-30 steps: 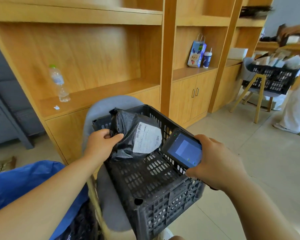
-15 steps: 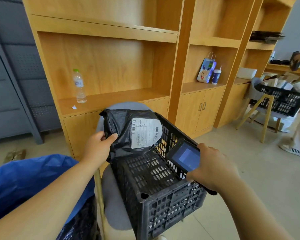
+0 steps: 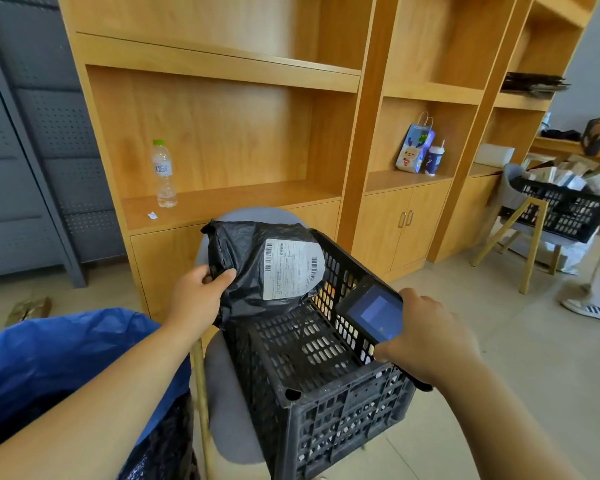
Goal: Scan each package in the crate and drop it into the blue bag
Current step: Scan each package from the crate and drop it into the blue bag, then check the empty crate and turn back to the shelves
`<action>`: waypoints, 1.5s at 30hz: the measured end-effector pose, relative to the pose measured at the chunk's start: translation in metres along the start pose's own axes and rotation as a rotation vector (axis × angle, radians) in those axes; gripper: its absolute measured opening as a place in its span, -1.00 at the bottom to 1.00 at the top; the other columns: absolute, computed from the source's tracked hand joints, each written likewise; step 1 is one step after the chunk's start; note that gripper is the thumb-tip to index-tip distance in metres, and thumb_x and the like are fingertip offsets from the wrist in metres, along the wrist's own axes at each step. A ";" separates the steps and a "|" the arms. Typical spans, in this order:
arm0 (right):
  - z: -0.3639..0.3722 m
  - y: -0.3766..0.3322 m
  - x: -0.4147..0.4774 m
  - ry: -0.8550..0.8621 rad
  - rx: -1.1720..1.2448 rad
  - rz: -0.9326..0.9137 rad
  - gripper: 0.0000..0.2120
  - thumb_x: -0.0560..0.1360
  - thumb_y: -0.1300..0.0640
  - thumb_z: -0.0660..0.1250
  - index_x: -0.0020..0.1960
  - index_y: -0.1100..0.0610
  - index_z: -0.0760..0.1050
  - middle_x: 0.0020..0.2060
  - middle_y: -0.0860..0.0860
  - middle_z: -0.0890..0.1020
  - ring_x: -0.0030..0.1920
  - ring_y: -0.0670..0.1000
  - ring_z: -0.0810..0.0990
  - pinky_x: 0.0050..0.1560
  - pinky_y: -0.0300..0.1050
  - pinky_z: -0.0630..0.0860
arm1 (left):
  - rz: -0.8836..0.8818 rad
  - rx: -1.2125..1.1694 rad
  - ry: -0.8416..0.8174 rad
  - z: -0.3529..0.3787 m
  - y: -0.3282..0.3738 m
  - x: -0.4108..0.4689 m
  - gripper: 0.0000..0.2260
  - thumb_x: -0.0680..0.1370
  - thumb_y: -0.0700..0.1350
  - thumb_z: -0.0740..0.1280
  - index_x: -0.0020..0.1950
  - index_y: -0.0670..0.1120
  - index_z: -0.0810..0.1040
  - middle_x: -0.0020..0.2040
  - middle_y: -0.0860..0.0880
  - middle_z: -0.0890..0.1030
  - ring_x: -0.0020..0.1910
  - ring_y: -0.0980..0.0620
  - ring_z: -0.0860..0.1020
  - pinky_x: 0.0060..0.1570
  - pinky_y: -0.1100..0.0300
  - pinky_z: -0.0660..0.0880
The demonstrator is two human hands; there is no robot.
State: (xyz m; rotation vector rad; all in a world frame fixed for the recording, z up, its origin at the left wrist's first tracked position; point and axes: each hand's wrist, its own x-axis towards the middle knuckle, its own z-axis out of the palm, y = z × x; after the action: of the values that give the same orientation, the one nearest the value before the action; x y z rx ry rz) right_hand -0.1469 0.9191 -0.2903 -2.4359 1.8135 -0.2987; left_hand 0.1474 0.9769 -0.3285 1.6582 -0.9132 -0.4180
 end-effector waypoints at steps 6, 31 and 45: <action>0.008 -0.036 -0.003 0.034 0.122 -0.183 -0.20 0.17 -0.21 0.48 0.28 0.02 0.25 -0.11 -0.11 0.40 -0.14 0.02 0.47 -0.27 -0.07 0.48 | -0.052 -0.144 0.103 -0.035 -0.018 -0.014 -0.70 0.52 -0.02 0.38 -0.04 -0.29 0.56 -0.07 -0.31 0.62 -0.15 -0.13 0.60 -0.11 0.00 0.53; 0.058 -0.178 -0.020 -0.130 0.095 -0.513 -0.24 0.10 -0.21 0.52 0.21 -0.07 0.30 -0.08 -0.13 0.45 -0.10 0.00 0.47 -0.20 -0.06 0.49 | -0.590 0.660 -0.058 -0.211 -0.185 -0.077 -0.59 0.46 0.11 0.36 -0.43 -0.09 0.30 -0.46 -0.04 0.37 -0.47 0.00 0.33 -0.41 0.13 0.21; 0.000 -0.096 -0.022 -0.152 -0.082 -0.512 -0.08 0.13 -0.21 0.52 0.37 -0.03 0.21 0.03 -0.04 0.50 -0.09 0.05 0.49 -0.14 0.01 0.56 | -0.266 0.796 -0.302 -0.125 -0.088 -0.073 -0.69 0.50 0.07 0.31 -0.32 -0.06 0.32 -0.35 -0.02 0.35 -0.38 0.01 0.30 -0.36 0.17 0.22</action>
State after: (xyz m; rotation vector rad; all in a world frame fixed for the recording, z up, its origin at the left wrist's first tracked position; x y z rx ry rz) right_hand -0.0626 0.9682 -0.2742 -2.8589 1.1428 -0.0675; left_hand 0.2180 1.1198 -0.3877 2.5096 -1.1746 -0.5336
